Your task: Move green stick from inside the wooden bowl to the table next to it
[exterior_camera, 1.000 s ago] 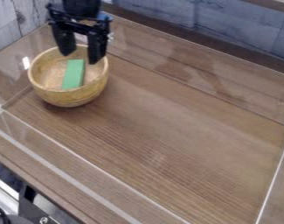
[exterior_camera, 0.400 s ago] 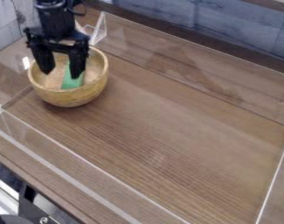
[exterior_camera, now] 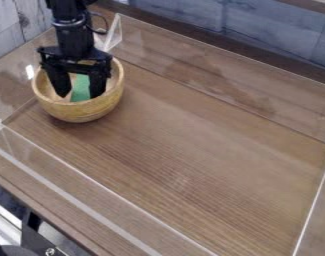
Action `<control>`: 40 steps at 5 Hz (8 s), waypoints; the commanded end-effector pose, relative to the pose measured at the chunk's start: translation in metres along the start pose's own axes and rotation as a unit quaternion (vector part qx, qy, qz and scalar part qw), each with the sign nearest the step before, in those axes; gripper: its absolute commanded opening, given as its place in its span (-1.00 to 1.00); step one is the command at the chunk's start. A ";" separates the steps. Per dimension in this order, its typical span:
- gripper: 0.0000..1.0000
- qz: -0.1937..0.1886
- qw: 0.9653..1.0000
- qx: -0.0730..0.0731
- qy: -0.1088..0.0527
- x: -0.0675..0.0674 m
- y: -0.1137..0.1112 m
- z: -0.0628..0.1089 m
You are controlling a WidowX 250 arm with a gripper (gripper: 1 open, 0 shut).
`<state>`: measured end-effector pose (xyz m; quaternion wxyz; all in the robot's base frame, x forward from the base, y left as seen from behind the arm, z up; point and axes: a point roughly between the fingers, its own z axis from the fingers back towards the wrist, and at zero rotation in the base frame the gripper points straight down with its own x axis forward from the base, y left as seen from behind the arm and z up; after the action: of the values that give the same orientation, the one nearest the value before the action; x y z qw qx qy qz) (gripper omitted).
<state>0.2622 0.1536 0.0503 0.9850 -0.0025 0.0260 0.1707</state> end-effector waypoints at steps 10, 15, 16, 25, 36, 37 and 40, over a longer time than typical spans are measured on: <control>1.00 0.098 0.993 -0.061 0.023 0.036 0.018 -0.026; -1.00 0.045 0.996 -0.074 0.022 0.041 0.045 0.019; -1.00 0.053 0.995 -0.076 0.022 0.038 0.046 0.014; -1.00 0.115 0.988 -0.099 0.015 0.049 0.053 0.028; -1.00 -0.268 0.956 -0.111 0.044 0.002 -0.111 0.097; -1.00 -0.282 0.953 -0.104 0.048 -0.007 -0.131 0.077; -1.00 -0.318 0.943 -0.079 0.058 -0.012 -0.134 0.004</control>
<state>0.2916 0.0230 0.0424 0.9803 -0.1062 0.0879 -0.1415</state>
